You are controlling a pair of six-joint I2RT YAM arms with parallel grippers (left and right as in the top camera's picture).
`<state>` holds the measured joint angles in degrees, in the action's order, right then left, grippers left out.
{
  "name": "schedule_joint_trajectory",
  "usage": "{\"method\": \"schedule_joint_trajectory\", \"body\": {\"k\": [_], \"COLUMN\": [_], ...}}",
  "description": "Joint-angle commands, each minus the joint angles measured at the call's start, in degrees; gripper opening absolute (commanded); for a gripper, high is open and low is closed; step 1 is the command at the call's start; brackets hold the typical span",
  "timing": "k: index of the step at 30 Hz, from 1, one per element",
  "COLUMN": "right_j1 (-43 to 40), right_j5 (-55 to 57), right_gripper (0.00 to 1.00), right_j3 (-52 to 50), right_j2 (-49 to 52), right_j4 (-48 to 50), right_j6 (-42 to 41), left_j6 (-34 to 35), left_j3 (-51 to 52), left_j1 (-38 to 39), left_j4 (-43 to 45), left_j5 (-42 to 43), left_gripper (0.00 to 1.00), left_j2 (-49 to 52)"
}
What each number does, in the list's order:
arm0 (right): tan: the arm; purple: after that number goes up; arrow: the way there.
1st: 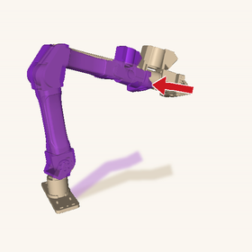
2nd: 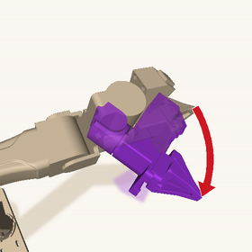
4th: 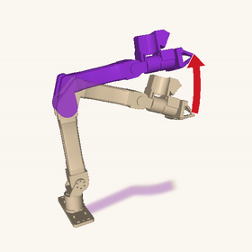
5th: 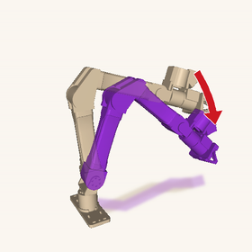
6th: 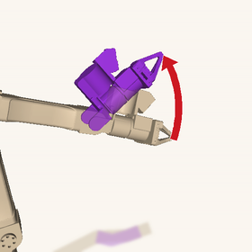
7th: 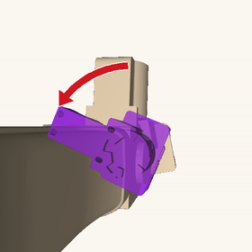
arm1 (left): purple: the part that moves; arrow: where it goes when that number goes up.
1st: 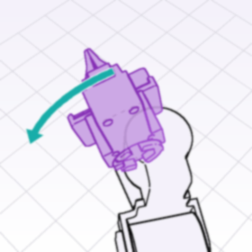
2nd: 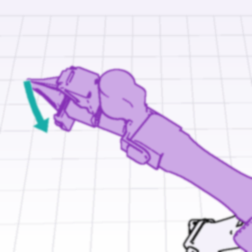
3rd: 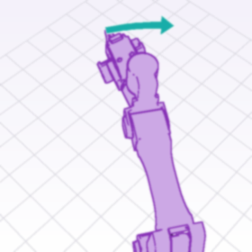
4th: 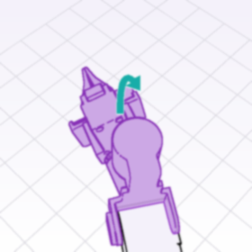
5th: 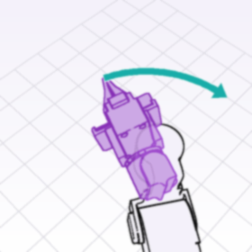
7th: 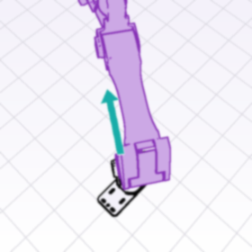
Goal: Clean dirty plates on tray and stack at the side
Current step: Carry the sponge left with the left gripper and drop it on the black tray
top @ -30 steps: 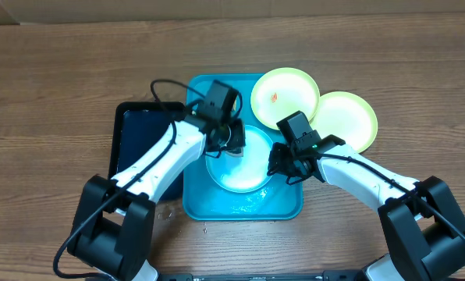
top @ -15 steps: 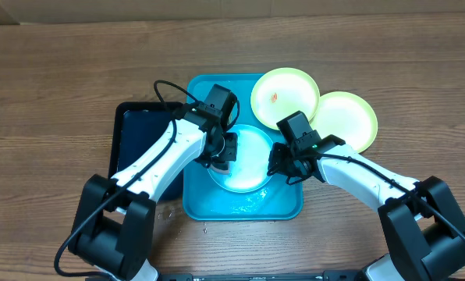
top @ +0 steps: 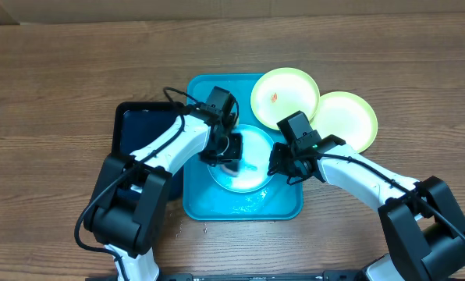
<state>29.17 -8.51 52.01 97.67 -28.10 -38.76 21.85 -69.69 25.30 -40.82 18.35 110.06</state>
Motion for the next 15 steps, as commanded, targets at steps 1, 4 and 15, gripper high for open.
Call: {"method": "schedule_joint_trajectory", "body": {"k": [1, 4, 15], "right_j1": [0.1, 0.1, 0.1], "right_j5": [-0.1, -0.1, 0.1], "right_gripper": [0.04, 0.04, 0.04], "right_j3": [-0.6, -0.6, -0.6], "right_j2": [0.5, 0.5, 0.5], "right_j4": [0.4, 0.4, 0.2], "right_j6": [0.2, 0.2, 0.2], "left_j6": [-4.7, -5.7, 4.0], "left_j3": [-2.2, -5.1, -9.0], "left_j1": [1.0, 0.9, -4.6], "left_j4": [0.2, -1.4, -20.2], "left_j5": [12.9, 12.7, -26.3], "left_gripper": [0.04, 0.04, 0.04], "left_j2": [-0.1, -3.0, -12.7]}}
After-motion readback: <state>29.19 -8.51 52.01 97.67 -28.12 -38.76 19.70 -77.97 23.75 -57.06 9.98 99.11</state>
